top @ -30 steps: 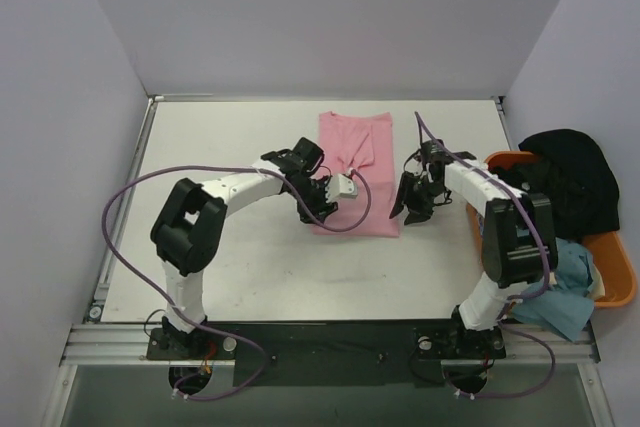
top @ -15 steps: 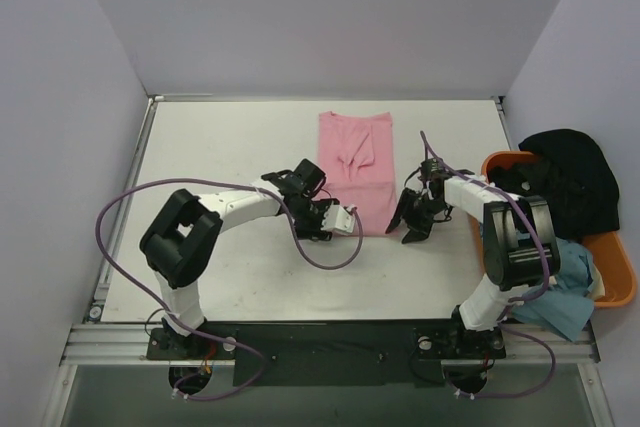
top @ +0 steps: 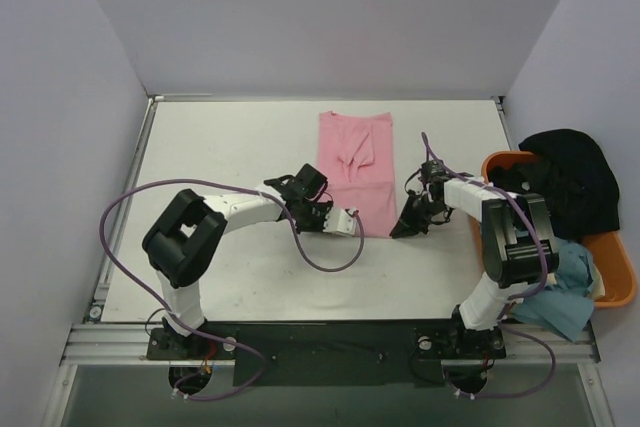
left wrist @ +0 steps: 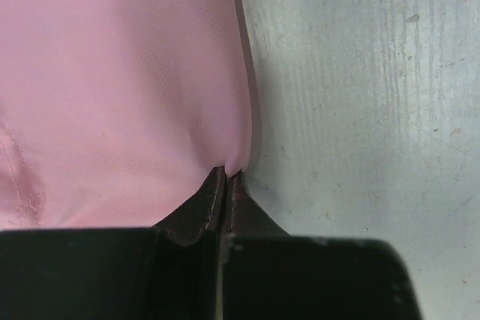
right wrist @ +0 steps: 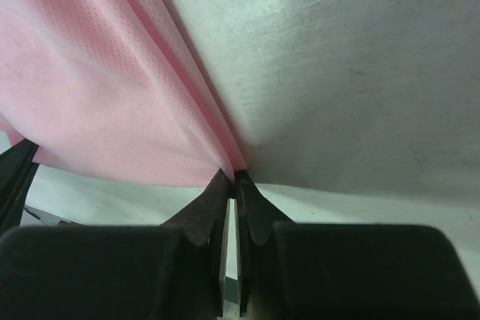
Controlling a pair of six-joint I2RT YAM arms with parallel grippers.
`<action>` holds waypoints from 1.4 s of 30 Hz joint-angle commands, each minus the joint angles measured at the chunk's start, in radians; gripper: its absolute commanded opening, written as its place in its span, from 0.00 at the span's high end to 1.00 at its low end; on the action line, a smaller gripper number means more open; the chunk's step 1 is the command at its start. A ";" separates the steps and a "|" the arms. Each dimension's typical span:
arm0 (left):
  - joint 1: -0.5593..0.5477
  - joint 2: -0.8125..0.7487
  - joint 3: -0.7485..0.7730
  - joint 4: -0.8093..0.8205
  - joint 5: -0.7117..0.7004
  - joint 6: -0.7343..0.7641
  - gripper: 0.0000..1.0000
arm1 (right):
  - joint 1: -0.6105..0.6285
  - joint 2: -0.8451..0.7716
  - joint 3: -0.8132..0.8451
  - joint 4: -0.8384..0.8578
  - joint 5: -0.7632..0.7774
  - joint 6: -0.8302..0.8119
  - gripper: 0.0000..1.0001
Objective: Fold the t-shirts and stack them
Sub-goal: Grab one side of the 2/3 rectangular tshirt with both arms, then fold the long partially folded tshirt into a neat square
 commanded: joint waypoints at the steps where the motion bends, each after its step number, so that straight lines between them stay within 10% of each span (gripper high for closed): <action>1: 0.000 -0.052 0.024 -0.120 0.029 -0.040 1.00 | 0.004 -0.064 -0.048 -0.059 0.051 -0.039 1.00; 10: -0.037 -0.249 0.013 -0.438 0.146 -0.096 1.00 | 0.187 -0.400 -0.157 -0.342 0.091 -0.020 1.00; 22: -0.080 -0.568 0.045 -0.992 0.406 -0.033 1.00 | 0.715 -0.764 -0.051 -0.676 0.079 0.418 1.00; 42: 0.296 0.058 0.461 -0.640 0.397 -0.408 1.00 | 0.147 -0.070 0.280 -0.372 -0.036 -0.075 1.00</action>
